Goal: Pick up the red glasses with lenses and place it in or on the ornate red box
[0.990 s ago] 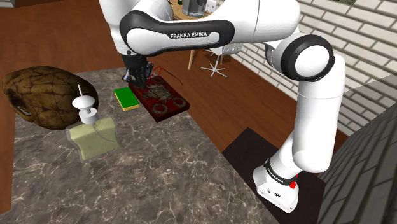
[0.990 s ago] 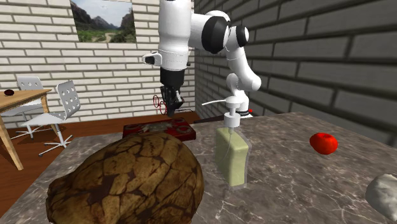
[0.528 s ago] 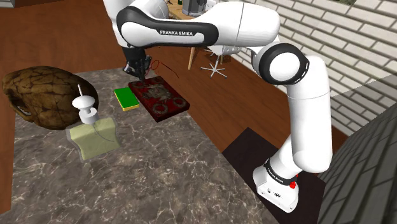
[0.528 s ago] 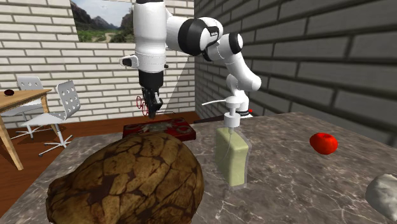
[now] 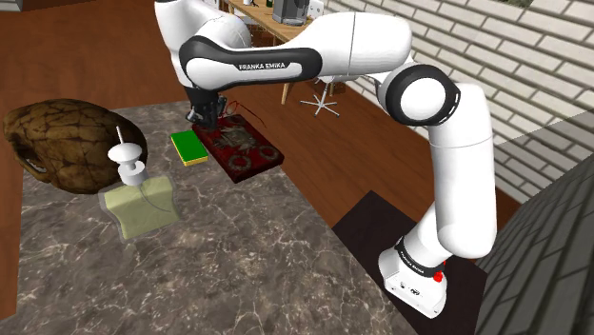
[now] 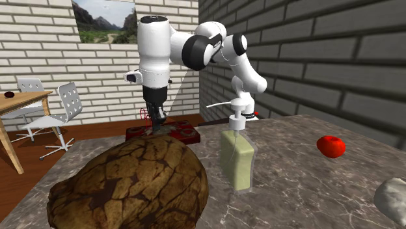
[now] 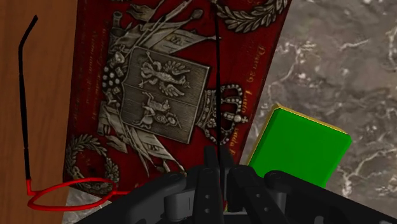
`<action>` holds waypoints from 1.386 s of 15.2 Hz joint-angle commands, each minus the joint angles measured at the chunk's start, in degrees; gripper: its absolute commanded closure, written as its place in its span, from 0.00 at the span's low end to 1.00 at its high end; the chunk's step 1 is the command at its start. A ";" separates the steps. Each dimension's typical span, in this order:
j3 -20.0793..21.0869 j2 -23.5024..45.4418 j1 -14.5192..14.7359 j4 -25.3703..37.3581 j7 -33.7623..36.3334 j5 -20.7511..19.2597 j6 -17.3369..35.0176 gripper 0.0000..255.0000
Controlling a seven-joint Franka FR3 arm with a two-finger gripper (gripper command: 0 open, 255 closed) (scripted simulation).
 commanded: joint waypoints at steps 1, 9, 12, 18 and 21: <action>-0.05 0.14 -0.22 -1.45 0.46 -0.15 1.50 1.00; -0.12 0.35 -0.38 -2.55 0.83 -0.31 2.72 1.00; -0.12 0.35 -0.38 -2.55 0.83 -0.31 2.72 0.00; 0.06 0.36 0.71 1.27 0.22 -0.04 -0.95 0.00; 0.10 0.77 1.93 5.40 -0.38 0.04 -4.51 0.00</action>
